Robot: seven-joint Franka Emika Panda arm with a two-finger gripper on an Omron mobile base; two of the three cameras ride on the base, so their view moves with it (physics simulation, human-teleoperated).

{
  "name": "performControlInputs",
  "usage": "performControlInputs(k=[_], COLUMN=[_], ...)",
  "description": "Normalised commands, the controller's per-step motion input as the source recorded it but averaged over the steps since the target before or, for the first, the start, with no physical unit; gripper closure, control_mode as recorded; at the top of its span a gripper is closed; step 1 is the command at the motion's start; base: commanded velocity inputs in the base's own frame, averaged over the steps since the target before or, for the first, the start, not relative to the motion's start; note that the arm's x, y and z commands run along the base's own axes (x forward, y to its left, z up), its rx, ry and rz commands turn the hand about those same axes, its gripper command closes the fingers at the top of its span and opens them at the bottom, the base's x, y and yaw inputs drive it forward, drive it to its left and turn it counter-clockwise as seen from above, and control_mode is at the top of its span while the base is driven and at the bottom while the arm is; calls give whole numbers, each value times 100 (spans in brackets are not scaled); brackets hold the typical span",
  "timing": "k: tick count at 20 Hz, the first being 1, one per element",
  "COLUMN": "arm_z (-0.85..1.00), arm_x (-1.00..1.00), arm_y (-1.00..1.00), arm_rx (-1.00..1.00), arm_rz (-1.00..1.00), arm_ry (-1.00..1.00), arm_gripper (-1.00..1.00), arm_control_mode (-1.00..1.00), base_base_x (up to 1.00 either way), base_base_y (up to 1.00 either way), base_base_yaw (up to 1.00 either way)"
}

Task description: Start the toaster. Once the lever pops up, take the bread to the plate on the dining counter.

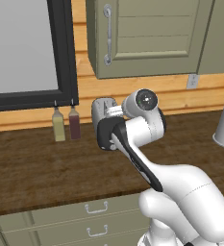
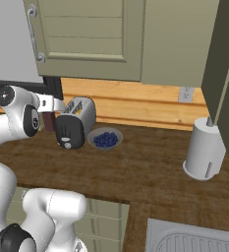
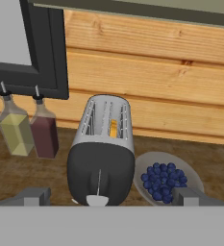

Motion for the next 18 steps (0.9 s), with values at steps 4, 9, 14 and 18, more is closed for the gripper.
performControlInputs(k=[4,9,14,18], arm_z=[0,0,0,0], arm_x=[0,0,0,0], arm_y=[0,0,0,0], arm_rx=[0,0,0,0], arm_rz=[0,0,0,0], arm_ry=[0,0,0,0], arm_gripper=[-100,-100,-100,-100], arm_control_mode=[-100,-100,-100,-100], base_base_x=[0,0,0,0], base_base_y=[0,0,0,0], base_base_yaw=[0,0,0,0])
